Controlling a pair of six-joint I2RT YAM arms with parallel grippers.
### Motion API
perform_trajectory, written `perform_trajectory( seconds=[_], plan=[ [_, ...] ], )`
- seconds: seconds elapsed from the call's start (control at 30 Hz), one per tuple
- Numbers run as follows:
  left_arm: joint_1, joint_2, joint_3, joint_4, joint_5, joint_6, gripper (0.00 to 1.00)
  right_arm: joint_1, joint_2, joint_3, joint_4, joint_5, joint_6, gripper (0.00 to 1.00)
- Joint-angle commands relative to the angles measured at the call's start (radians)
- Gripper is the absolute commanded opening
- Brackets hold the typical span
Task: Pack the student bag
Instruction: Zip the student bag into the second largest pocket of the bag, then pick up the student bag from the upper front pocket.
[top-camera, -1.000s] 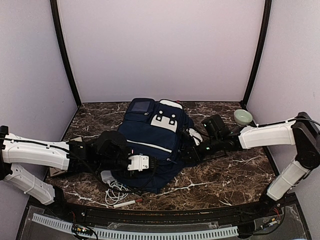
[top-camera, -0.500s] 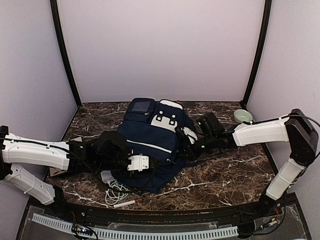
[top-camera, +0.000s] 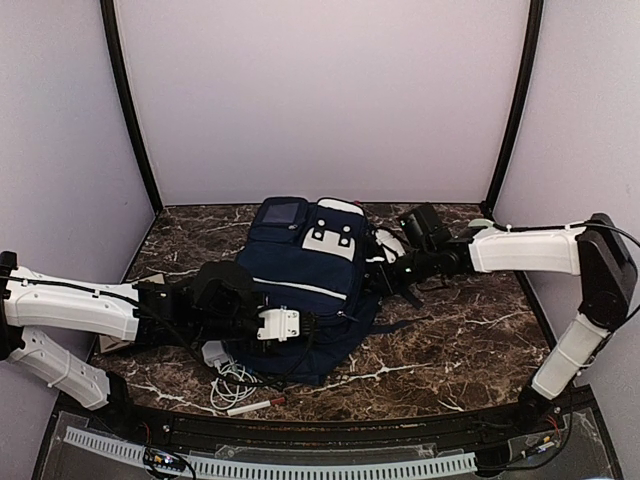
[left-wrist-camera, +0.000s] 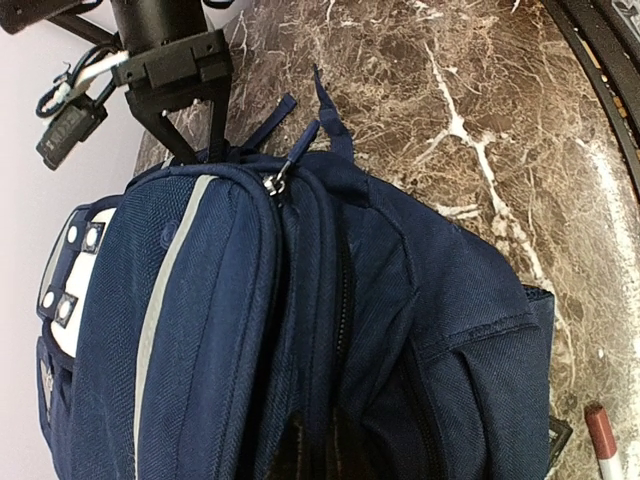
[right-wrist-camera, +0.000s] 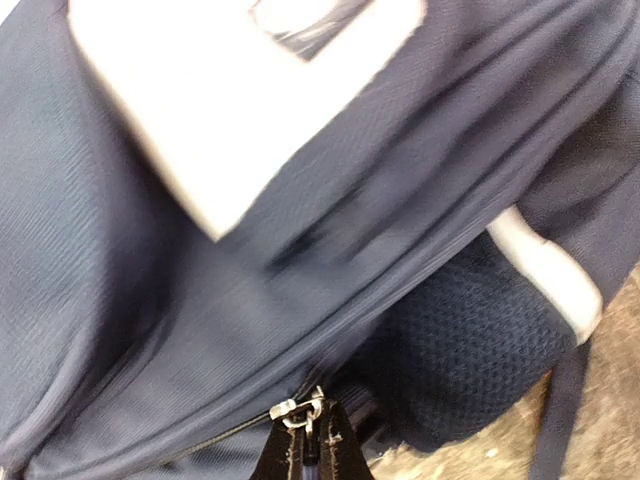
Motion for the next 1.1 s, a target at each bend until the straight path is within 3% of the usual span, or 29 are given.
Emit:
perform_trajectory(
  seconds=[0.0,0.2,0.37,0.4,0.43,0.47,0.53,0.57,0.63,0.77,1.0,1.07],
  plan=[
    [-0.034,-0.068,-0.008,-0.026,0.062,0.013,0.00,-0.139,0.112,0.144,-0.077,0.286,0.037,0.00],
    [-0.050,-0.082,-0.009,-0.035,0.099,0.005,0.00,-0.209,0.232,0.326,-0.133,0.322,0.067,0.00],
    [-0.056,-0.068,0.028,-0.014,0.217,-0.088,0.00,-0.211,0.200,0.324,-0.113,0.273,0.038,0.00],
    [-0.059,-0.059,0.050,-0.006,0.255,-0.128,0.04,-0.211,0.186,0.317,-0.109,0.270,0.027,0.00],
    [-0.061,-0.047,0.076,0.010,0.291,-0.157,0.17,-0.211,0.171,0.314,-0.109,0.264,0.011,0.00],
    [-0.064,-0.035,0.092,0.031,0.318,-0.181,0.36,-0.211,0.155,0.313,-0.110,0.259,-0.002,0.05],
    [-0.072,-0.008,0.137,0.060,0.320,-0.216,0.65,-0.214,0.127,0.324,-0.130,0.262,-0.011,0.33],
    [-0.075,0.001,0.163,0.071,0.290,-0.246,0.86,-0.217,0.108,0.336,-0.152,0.271,-0.005,0.45],
    [-0.074,-0.003,0.211,0.110,0.166,-0.346,0.97,-0.226,0.067,0.347,-0.179,0.272,0.025,0.59],
    [-0.010,-0.062,0.287,0.084,0.016,-0.488,0.99,-0.229,-0.012,0.315,-0.188,0.195,0.088,0.66],
    [0.439,-0.061,0.353,-0.248,-0.039,-0.822,0.86,-0.157,-0.119,0.150,-0.181,-0.054,0.220,0.66],
    [0.536,-0.030,0.351,-0.303,0.019,-0.893,0.86,-0.110,-0.138,0.107,-0.191,-0.082,0.222,0.73]
  ],
)
